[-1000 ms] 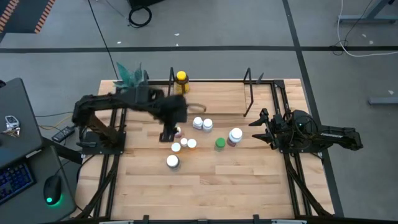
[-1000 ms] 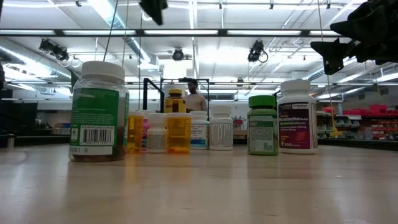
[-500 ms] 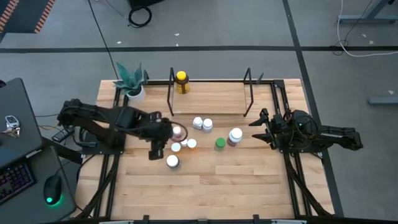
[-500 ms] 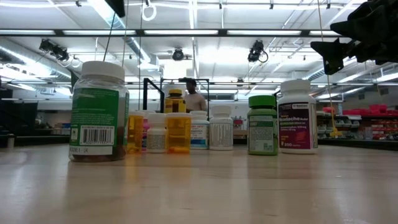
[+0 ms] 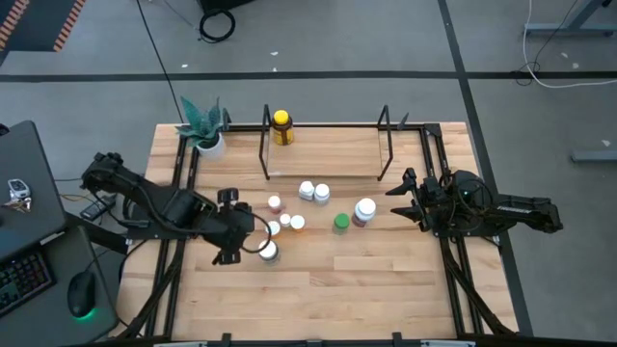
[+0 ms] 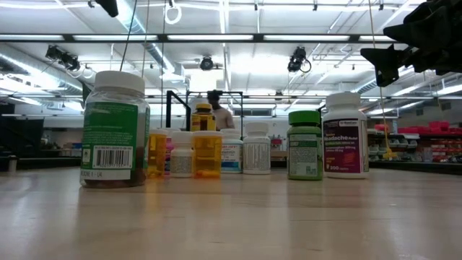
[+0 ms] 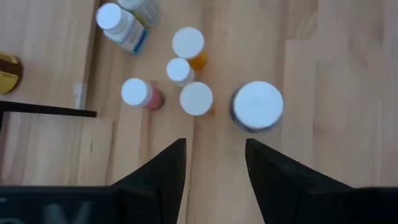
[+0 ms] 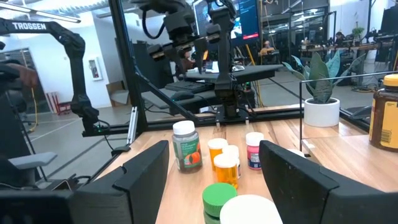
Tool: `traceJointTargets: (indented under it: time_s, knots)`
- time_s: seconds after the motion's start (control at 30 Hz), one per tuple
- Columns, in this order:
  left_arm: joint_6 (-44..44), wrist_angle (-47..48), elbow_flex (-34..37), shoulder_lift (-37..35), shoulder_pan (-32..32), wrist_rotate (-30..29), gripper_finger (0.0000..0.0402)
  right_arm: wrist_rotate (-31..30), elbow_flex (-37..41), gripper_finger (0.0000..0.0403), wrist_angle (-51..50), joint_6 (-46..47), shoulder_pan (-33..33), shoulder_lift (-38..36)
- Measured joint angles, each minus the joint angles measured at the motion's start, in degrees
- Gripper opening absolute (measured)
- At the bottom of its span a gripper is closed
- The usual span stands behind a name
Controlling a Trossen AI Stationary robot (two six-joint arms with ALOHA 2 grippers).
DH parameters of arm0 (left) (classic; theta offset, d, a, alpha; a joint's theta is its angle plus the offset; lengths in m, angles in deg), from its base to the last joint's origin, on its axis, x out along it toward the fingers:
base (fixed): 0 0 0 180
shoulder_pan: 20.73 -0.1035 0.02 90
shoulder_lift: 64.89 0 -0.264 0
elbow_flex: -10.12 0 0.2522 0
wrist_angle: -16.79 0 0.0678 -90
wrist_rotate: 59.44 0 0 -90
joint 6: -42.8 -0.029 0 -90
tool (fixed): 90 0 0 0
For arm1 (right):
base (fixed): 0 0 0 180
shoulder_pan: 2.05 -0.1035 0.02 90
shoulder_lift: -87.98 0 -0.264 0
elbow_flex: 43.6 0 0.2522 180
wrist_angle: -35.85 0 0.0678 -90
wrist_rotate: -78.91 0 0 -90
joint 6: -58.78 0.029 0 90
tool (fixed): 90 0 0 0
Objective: Pick and place medicine bottles onto shelf by color
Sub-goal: Put the transparent medicine bottle on the shelf
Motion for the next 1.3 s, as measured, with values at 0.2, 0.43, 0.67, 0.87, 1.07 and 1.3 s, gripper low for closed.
traceJointTargets:
  time_s: [0.2,0.43,0.67,0.87,1.07,1.3]
  knots:
    - [-0.31,0.04,0.10,1.86,1.71,-0.01,0.0174,-0.02,-0.01,0.0257,0.00,0.01,0.00,0.00]
    - [-2.00,1.20,0.09,4.30,1.87,1.20,0.0226,-0.02,0.00,0.0257,-0.01,0.01,0.00,0.00]
    - [0.18,1.19,0.09,4.73,1.63,4.12,0.0236,0.00,-0.02,0.0257,-0.02,0.00,0.00,0.00]
    - [1.62,1.42,0.09,4.73,1.71,4.04,0.0202,0.00,-0.02,0.0257,-0.02,0.01,0.00,0.00]
    - [1.99,1.99,0.04,6.49,2.15,3.23,0.0194,-0.01,-0.01,0.0257,0.00,0.02,0.00,0.00]
    - [1.74,5.30,-1.71,7.62,1.48,3.85,0.0226,0.00,-0.01,0.0257,0.00,0.00,0.00,0.00]
